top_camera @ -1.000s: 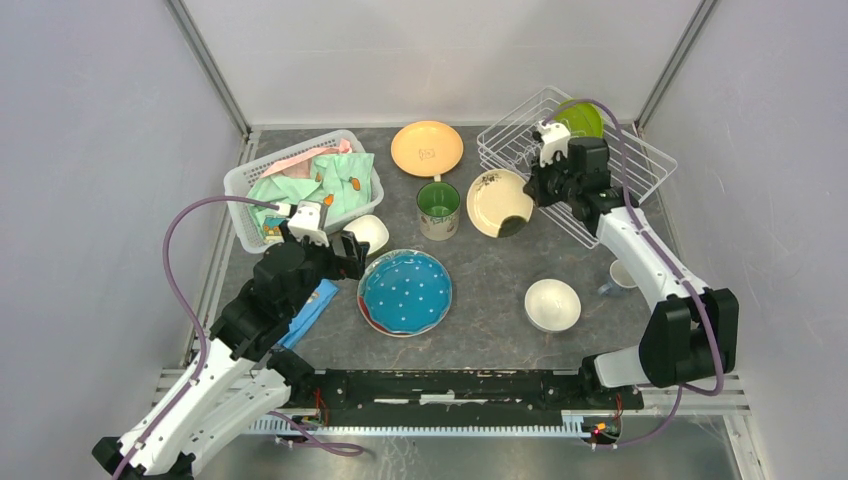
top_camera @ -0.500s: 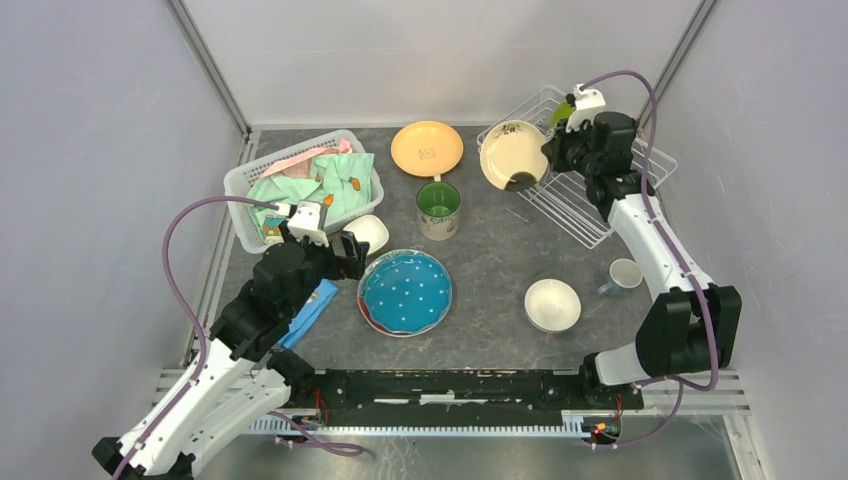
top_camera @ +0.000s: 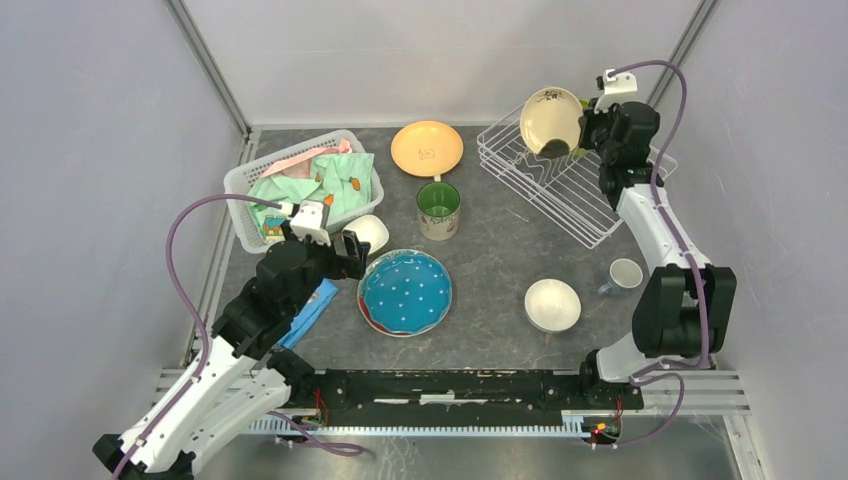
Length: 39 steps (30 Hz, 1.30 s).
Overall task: Load the mixed dishes into the dish rack
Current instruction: Insert the plate into the dish rack.
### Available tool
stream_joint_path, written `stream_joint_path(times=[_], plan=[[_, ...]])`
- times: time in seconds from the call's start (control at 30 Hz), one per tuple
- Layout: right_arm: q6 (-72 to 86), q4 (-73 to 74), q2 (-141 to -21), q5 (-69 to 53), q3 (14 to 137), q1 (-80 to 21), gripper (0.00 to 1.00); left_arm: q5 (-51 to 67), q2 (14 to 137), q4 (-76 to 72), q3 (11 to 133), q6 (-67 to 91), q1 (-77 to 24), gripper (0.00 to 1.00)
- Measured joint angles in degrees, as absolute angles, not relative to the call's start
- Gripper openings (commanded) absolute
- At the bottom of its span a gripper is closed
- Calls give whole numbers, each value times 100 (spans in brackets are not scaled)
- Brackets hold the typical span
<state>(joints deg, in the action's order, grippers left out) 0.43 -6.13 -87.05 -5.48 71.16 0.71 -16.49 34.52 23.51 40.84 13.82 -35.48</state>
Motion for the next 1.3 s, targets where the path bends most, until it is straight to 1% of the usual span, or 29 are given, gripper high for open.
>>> stream_joint_path(times=[0.27, 0.47, 0.73, 0.93, 1.3], plan=[[-858, -1120, -9430, -336, 7575, 325, 0, -1754, 3494, 2349, 4084, 1382, -3548, 100], [-1743, -1623, -9797, -403, 7583, 427, 0, -1798, 3640, 2351, 4084, 1382, -3548, 100], [-2510, -2040, -10361, -652, 7811, 580, 0, -1811, 3730, 2349, 4084, 1382, -3548, 100], [-2751, -2152, -10753, -832, 8023, 628, 0, -1813, 3852, 2353, 4084, 1382, -3548, 100], [-2779, -2298, -11222, -1114, 8051, 628, 0, -1907, 3870, 2351, 4084, 1382, -3548, 100]])
